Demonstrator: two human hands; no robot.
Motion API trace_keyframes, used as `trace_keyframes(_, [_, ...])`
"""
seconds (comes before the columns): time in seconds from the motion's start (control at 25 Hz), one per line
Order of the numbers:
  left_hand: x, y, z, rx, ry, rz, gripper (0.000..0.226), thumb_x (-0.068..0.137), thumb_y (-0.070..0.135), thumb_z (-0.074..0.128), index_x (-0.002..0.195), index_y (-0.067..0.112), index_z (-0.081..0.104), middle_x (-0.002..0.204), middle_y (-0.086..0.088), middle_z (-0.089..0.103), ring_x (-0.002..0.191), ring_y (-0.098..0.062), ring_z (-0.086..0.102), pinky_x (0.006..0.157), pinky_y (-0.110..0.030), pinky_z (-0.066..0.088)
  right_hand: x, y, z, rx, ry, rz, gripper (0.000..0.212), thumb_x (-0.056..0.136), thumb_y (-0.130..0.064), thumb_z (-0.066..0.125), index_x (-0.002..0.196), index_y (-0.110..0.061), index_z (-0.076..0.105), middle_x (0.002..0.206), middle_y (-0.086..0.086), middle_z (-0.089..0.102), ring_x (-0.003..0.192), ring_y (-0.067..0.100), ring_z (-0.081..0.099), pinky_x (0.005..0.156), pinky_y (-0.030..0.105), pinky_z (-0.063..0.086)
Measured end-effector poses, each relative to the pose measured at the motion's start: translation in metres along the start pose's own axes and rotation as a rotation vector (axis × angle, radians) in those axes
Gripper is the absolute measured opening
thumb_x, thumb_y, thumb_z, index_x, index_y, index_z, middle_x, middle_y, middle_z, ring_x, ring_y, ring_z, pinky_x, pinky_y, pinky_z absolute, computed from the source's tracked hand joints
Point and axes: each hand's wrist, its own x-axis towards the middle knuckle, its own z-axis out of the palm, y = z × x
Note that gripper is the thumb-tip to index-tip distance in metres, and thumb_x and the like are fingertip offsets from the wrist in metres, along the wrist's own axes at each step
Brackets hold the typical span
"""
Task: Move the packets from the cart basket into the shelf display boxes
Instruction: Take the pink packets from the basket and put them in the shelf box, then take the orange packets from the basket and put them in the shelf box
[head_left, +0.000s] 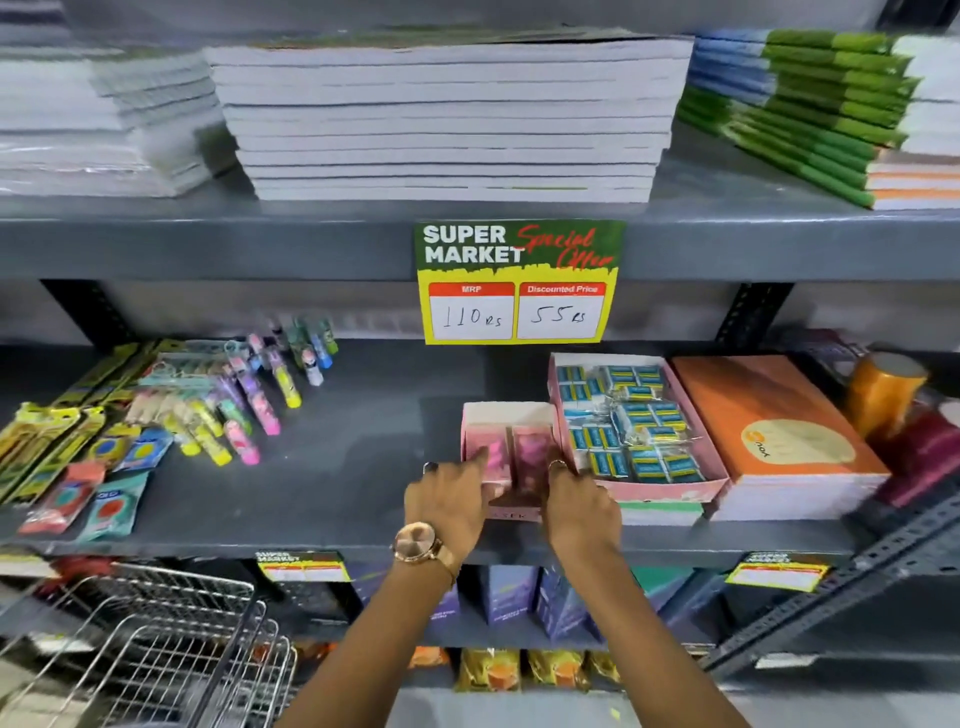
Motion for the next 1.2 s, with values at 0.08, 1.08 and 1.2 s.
trace_keyframes(0.08, [0.004,0.005,0.003,0.121,0.041,-0.002,0.041,0.094,0.016,0.046,0.133,0.027,0.045,0.123,-0.011,0.057,0.109,-0.033,0.059,0.077,-0.040,0.052,0.002,-0.007,0.001,-0.035,0.005,-0.004,0.033,0.100,-0.011,0.033,0.124,-0.012,0.056,0.121,0.013,0.067,0.111,0.031,0.065,0.088,0.037,0.053])
trace_keyframes(1.08, [-0.223,-0.327,0.063,-0.119,0.302,-0.769,0.061,0.087,0.038,0.053,0.140,0.011,0.040,0.129,-0.016,0.055,0.117,-0.035,0.051,0.096,-0.044,0.044,-0.172,-0.295,0.146,0.029,-0.207,-1.176,0.056,0.098,-0.036,0.040,0.147,-0.007,0.035,0.147,0.014,0.042,0.133,0.031,0.037,0.113,0.039,0.029])
trace_keyframes(1.2, [-0.289,-0.379,0.128,-0.405,0.071,-1.086,0.050,0.092,0.036,0.052,0.132,0.008,0.045,0.131,-0.020,0.052,0.121,-0.036,0.047,0.098,-0.044,0.040,-0.195,-0.335,0.212,-0.210,-0.522,-1.254,0.048,0.096,-0.035,0.046,0.135,-0.008,0.048,0.140,0.015,0.049,0.132,0.030,0.041,0.109,0.037,0.030])
